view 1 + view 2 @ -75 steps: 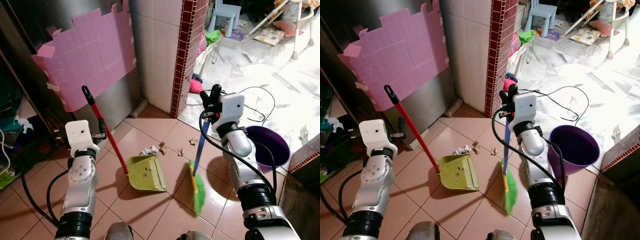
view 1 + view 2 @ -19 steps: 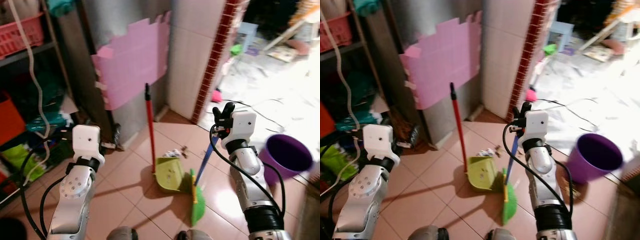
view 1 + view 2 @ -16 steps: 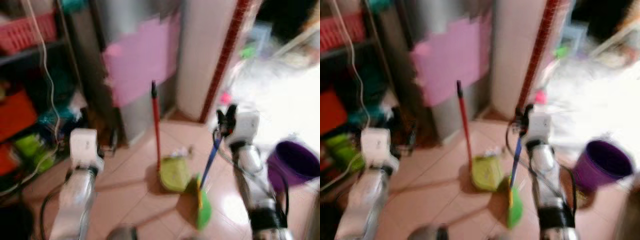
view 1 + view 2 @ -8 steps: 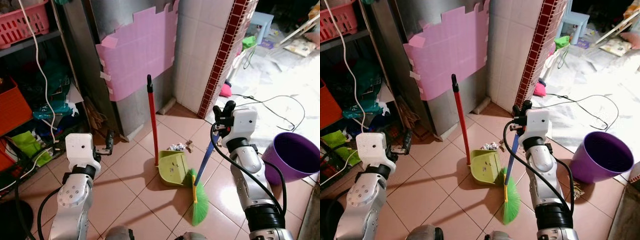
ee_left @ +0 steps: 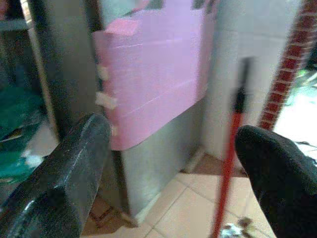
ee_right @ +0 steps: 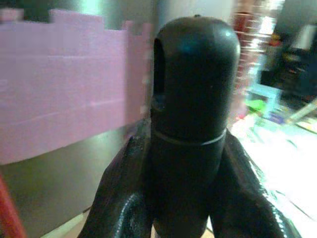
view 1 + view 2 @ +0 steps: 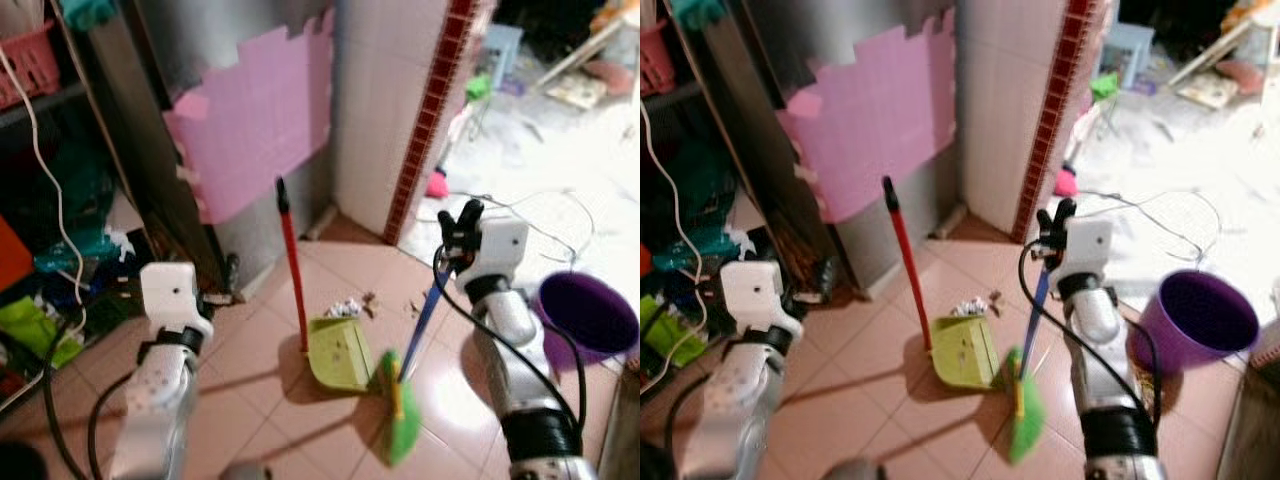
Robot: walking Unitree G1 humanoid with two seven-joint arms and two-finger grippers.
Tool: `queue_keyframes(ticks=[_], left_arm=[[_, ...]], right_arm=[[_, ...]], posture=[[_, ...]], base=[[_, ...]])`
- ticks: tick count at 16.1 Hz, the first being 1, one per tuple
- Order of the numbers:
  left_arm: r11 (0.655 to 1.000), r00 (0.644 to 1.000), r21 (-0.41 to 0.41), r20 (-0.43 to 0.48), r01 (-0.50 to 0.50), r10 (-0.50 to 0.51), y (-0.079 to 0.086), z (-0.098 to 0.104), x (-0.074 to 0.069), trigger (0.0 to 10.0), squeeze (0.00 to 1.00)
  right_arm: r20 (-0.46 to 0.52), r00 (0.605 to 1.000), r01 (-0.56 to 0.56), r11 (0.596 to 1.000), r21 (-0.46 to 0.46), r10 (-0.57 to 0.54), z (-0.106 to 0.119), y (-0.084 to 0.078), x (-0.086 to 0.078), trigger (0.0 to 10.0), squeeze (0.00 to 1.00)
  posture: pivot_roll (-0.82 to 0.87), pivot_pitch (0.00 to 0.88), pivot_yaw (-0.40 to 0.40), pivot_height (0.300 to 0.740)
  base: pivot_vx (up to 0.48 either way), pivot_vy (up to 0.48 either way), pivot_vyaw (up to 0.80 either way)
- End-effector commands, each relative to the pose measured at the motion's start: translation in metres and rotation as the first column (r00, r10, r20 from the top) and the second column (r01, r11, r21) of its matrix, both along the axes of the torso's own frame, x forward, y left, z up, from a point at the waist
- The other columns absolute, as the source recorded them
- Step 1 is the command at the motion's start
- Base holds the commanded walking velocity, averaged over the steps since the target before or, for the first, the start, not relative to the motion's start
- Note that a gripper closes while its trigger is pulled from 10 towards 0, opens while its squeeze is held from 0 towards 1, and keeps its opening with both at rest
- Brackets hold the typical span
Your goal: Sweep floor
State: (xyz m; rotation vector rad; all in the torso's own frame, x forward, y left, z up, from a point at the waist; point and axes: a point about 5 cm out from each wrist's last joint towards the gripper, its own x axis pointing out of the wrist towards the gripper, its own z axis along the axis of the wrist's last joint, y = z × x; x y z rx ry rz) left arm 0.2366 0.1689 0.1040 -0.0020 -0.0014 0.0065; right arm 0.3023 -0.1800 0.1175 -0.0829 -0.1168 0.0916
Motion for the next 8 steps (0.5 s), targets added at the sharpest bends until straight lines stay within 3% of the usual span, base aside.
queue_keyframes(ticks=[1,6,8], left_arm=[[1.0,1.0,0.006,0.002,-0.017,0.017,0.0036,0.0017,0.0004,10.0,0.0],[1.0,1.0,-0.01,-0.014,-0.016,0.016,0.0008,-0.0012,0.0013,10.0,0.0],[1.0,1.0,-0.011,-0.019,-0.016,0.016,-0.0001,-0.0023,0.0017,10.0,0.0]], right_arm=[[0.048,0.999,-0.018,1.0,-0.015,0.018,0.0125,0.0035,0.0041,10.0,0.0],[0.056,0.998,-0.025,0.999,-0.028,0.026,0.0155,0.0027,0.0054,10.0,0.0],[0.057,0.998,-0.025,0.999,-0.03,0.026,0.0159,0.0032,0.0052,10.0,0.0]], posture=[[-0.03,0.0,-0.019,0.74],[-0.04,0.0,-0.018,0.74],[-0.04,0.0,-0.018,0.74]], base=[[0.446,0.0,0.0],[0.421,0.0,0.0],[0.0,0.0,0.0]])
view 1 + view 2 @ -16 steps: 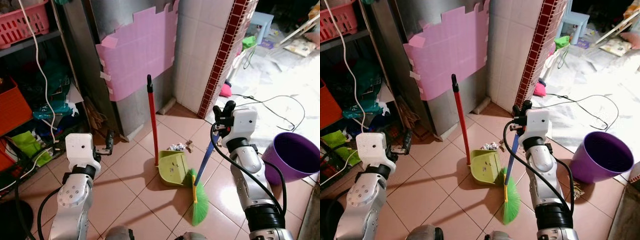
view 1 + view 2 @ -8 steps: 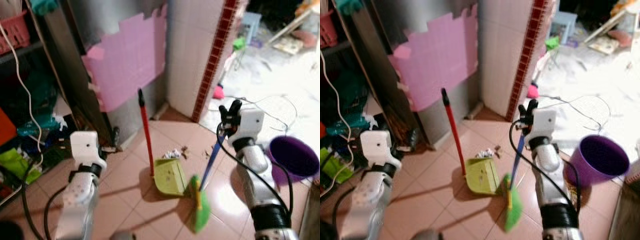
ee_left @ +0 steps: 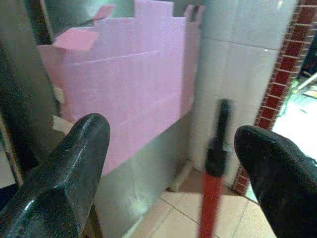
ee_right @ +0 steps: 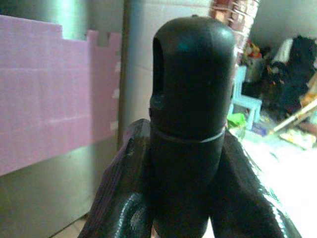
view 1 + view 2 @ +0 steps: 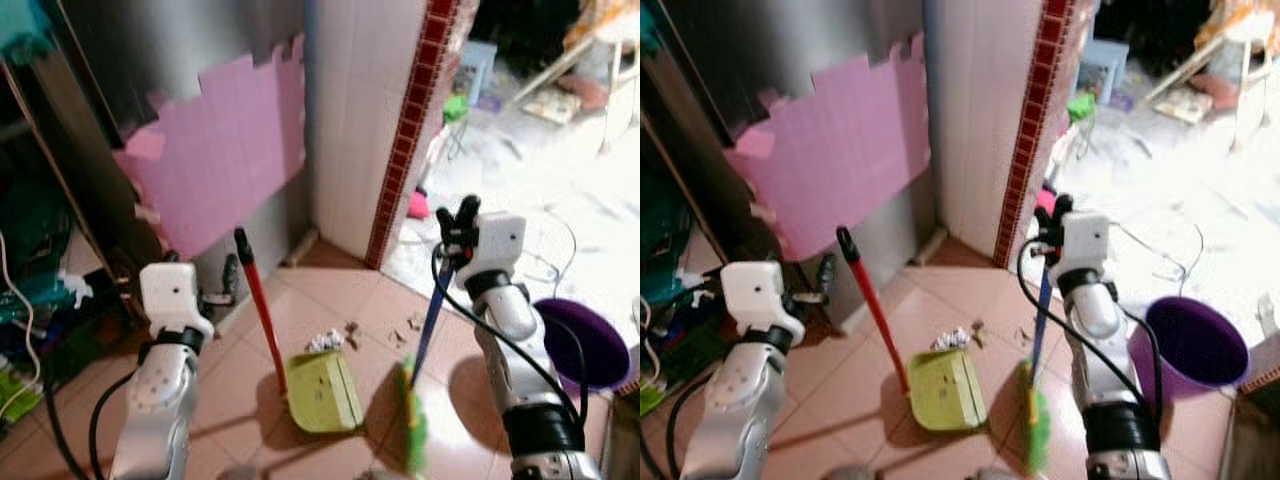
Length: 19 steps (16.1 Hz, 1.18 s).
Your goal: Sweep floor
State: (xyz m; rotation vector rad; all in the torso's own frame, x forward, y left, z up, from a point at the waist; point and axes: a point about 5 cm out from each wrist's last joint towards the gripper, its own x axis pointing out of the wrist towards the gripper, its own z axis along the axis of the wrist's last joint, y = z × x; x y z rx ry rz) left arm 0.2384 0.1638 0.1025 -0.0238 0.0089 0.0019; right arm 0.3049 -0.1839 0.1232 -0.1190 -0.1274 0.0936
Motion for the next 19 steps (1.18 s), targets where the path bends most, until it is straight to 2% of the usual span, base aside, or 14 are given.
queue_keyframes(ticks=[1,11,14,16,19], left_arm=[[1.0,1.0,0.008,-0.016,-0.006,0.006,0.003,-0.002,0.0,10.0,0.0],[0.999,0.996,0.005,-0.08,0.04,-0.039,-0.005,-0.012,-0.002,10.0,0.0],[0.999,0.994,0.004,-0.097,0.043,-0.042,-0.007,-0.017,0.002,10.0,0.0],[0.999,0.993,-0.002,-0.111,0.032,-0.032,-0.006,-0.02,0.005,10.0,0.0],[1.0,0.994,-0.007,-0.109,0.03,-0.031,-0.008,-0.02,0.008,10.0,0.0]], right_arm=[[0.044,0.999,-0.029,1.0,0.005,0.028,0.01,0.007,0.002,10.0,0.0],[0.039,0.998,-0.04,0.999,-0.003,0.04,0.01,0.008,0.002,10.0,0.0],[0.009,0.997,-0.082,0.997,0.004,0.082,0.007,0.008,-0.003,10.0,0.0],[-0.015,0.993,-0.113,0.994,-0.005,0.113,0.004,0.006,-0.013,10.0,0.0],[-0.031,0.993,-0.112,0.994,-0.01,0.111,0.003,0.002,-0.02,10.0,0.0]], posture=[[-0.04,0.0,-0.018,0.74],[-0.04,0.0,-0.018,0.74],[-0.05,0.0,-0.03,0.74],[-0.08,0.0,-0.035,0.74],[-0.09,0.0,-0.041,0.74]], base=[[0.0,0.0,0.0],[0.0,0.0,0.0],[0.0,0.0,0.0],[0.0,0.0,0.0],[0.0,0.0,0.0]])
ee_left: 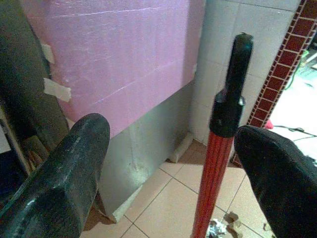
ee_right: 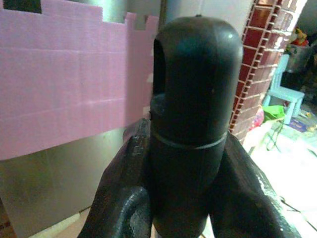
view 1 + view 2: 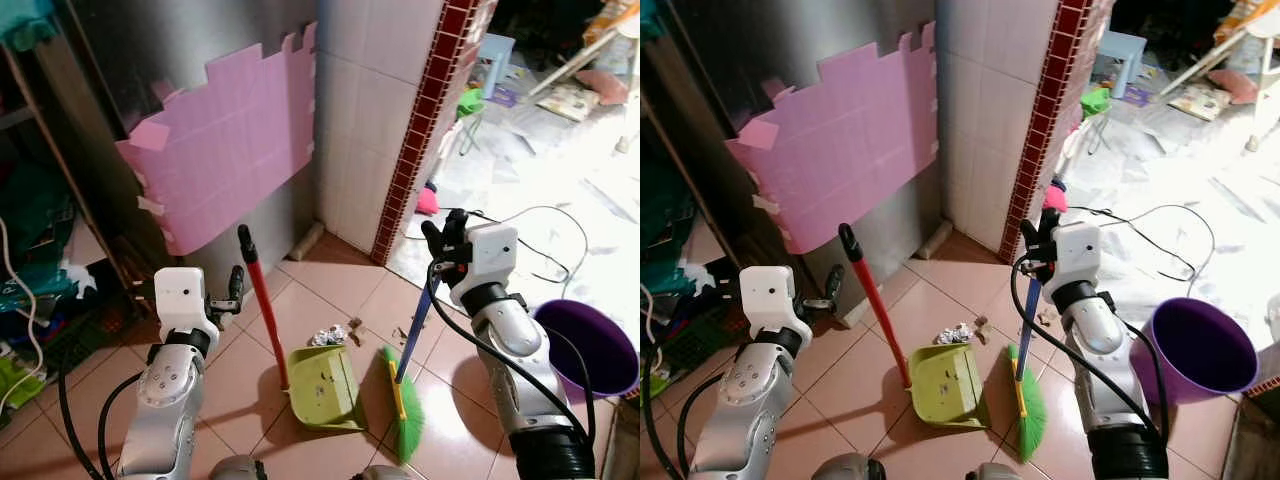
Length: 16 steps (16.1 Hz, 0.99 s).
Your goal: Sweep floor
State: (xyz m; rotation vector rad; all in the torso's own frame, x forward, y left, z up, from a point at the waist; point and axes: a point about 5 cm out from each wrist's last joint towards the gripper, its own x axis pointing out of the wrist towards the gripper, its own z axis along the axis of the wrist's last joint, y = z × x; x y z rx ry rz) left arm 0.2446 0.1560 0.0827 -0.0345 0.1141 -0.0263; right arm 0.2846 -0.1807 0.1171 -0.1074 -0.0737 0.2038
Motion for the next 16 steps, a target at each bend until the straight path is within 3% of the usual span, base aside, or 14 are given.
queue_keyframes(ticks=[1,7,13,16], left_arm=[[1.0,1.0,0.005,-0.004,0.006,-0.006,-0.002,0.0,0.004,10.0,0.0],[0.999,0.999,0.019,0.001,0.032,-0.032,-0.004,0.001,0.016,10.0,0.0],[0.998,0.999,0.036,0.007,0.051,-0.051,-0.01,-0.001,0.04,10.0,0.0],[0.995,0.998,0.083,0.01,0.058,-0.059,-0.014,0.001,0.048,10.0,0.0]], right_arm=[[0.023,1.0,-0.01,1.0,-0.015,0.01,0.009,-0.001,-0.002,10.0,0.0],[-0.001,0.999,-0.032,0.999,-0.028,0.032,0.014,-0.003,-0.014,10.0,0.0],[-0.032,0.998,-0.051,0.999,-0.014,0.051,0.017,-0.002,-0.024,10.0,0.0],[-0.043,0.997,-0.06,0.998,-0.008,0.06,0.017,0.001,-0.027,10.0,0.0]], posture=[[-0.1,0.0,-0.045,0.74],[-0.12,0.05,-0.056,0.74],[-0.15,0.057,-0.044,0.74],[-0.16,0.059,-0.043,0.74]], base=[[0.0,0.0,0.0],[0.0,0.0,0.0],[0.0,0.0,0.0],[0.0,0.0,0.0]])
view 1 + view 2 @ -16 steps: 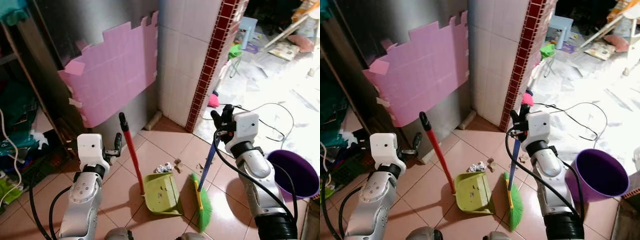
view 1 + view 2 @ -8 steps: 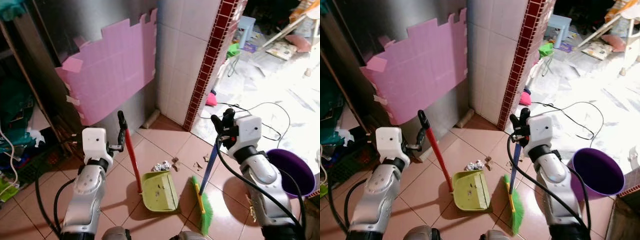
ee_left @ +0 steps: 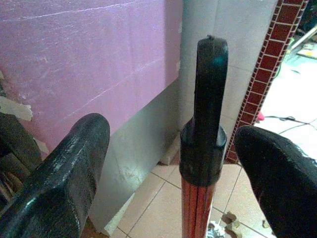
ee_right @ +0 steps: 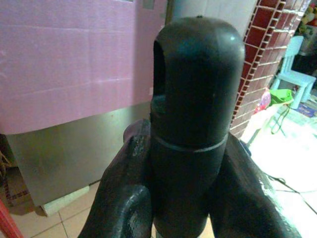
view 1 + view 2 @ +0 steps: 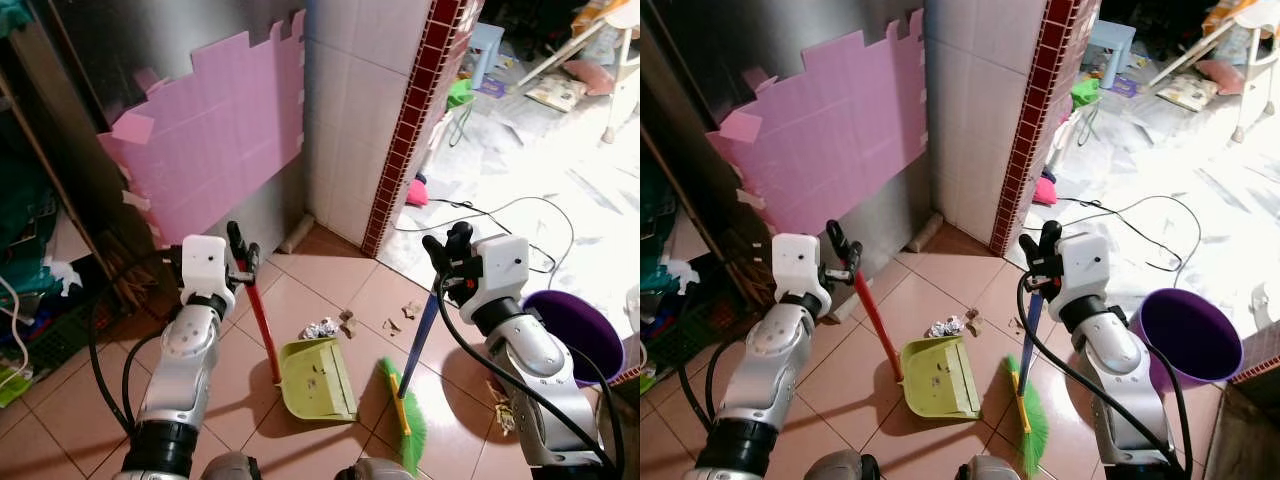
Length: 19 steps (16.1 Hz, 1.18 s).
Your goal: Sweep floor
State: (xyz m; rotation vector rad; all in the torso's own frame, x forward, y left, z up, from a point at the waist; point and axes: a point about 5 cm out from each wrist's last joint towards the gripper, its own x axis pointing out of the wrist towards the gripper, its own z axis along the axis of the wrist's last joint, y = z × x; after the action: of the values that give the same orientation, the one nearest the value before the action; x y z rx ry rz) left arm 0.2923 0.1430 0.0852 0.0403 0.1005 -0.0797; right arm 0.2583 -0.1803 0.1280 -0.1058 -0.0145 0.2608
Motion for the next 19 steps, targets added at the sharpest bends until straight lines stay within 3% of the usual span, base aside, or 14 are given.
queue_keyframes(ticks=[1,6,11,12,13,15,19], left_arm=[[1.0,1.0,0.02,0.009,0.019,-0.019,-0.008,0.0,0.003,10.0,0.0],[0.999,1.0,0.031,0.015,0.026,-0.027,-0.018,-0.002,0.015,10.0,0.0],[0.997,0.998,0.059,0.045,-0.052,0.05,-0.012,0.001,0.031,10.0,0.0],[0.997,0.998,0.061,0.049,-0.043,0.04,-0.014,0.001,0.031,9.5,0.0],[0.997,0.998,0.059,0.049,-0.04,0.037,-0.015,0.0,0.031,1.5,0.0],[0.998,0.998,0.053,0.054,-0.03,0.027,-0.016,-0.001,0.031,0.0,0.0],[0.999,0.997,0.038,0.066,-0.031,0.029,-0.017,-0.002,0.028,0.0,0.0]], right_arm=[[0.015,1.0,-0.011,1.0,0.002,0.011,0.006,0.002,-0.002,10.0,0.0],[0.008,1.0,-0.016,1.0,0.003,0.016,0.009,0.002,-0.006,10.0,0.0],[0.004,1.0,-0.012,1.0,-0.006,0.012,0.011,0.0,-0.009,10.0,0.0],[0.004,1.0,-0.012,1.0,-0.008,0.012,0.011,0.0,-0.009,10.0,0.0],[0.003,1.0,-0.011,1.0,-0.011,0.011,0.012,0.0,-0.009,10.0,0.0],[0.005,1.0,-0.012,1.0,-0.012,0.012,0.012,0.0,-0.008,10.0,0.0],[0.005,1.0,-0.022,1.0,-0.015,0.022,0.012,0.003,-0.006,10.0,0.0]], posture=[[-0.16,0.061,-0.041,0.74],[-0.17,0.073,-0.039,0.74],[-0.2,0.081,-0.039,0.74],[-0.2,0.081,-0.039,0.74],[-0.2,0.079,-0.039,0.74],[-0.2,0.079,-0.038,0.74],[-0.19,0.074,-0.042,0.74]], base=[[0.0,0.0,0.0],[0.0,0.0,0.0],[0.0,0.0,0.0],[0.0,0.0,0.0],[0.0,0.0,0.0],[0.0,0.0,0.0],[0.0,0.0,0.0]])
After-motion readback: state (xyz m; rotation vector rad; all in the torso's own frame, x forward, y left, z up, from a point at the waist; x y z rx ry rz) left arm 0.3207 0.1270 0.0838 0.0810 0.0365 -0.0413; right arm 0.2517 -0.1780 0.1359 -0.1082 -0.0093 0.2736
